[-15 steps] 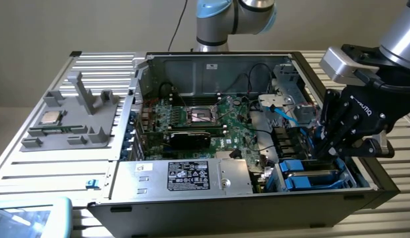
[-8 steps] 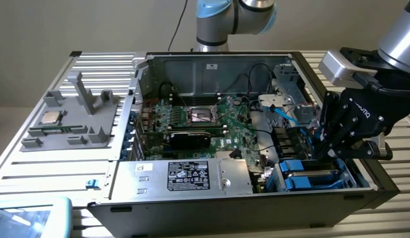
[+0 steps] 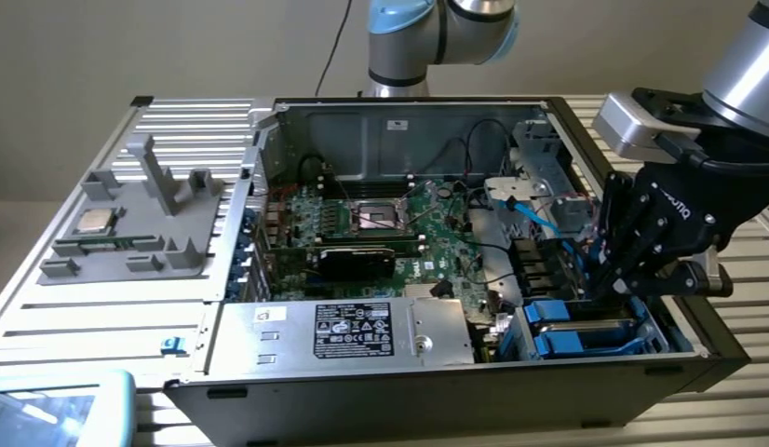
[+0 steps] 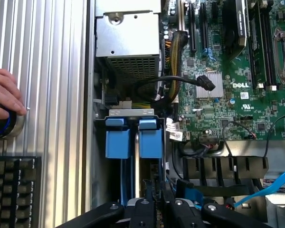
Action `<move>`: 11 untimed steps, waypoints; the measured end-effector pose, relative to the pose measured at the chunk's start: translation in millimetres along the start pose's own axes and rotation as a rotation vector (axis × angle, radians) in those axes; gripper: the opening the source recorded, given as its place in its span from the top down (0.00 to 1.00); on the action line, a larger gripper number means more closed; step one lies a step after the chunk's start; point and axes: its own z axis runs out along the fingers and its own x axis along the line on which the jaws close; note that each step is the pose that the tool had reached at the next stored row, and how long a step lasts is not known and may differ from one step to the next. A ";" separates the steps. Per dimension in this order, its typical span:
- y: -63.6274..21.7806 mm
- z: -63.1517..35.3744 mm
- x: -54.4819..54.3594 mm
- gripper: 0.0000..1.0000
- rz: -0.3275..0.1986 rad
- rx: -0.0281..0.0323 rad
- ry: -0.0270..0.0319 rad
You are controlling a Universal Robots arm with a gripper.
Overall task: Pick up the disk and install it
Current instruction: 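Insert the first disk wire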
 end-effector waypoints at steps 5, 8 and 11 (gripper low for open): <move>0.4 0.8 -0.3 0.84 0.000 0.0028 0.0007; 0.4 1.9 -0.4 0.84 0.000 0.0049 0.0007; 0.9 3.4 -0.4 0.84 0.001 0.0058 0.0005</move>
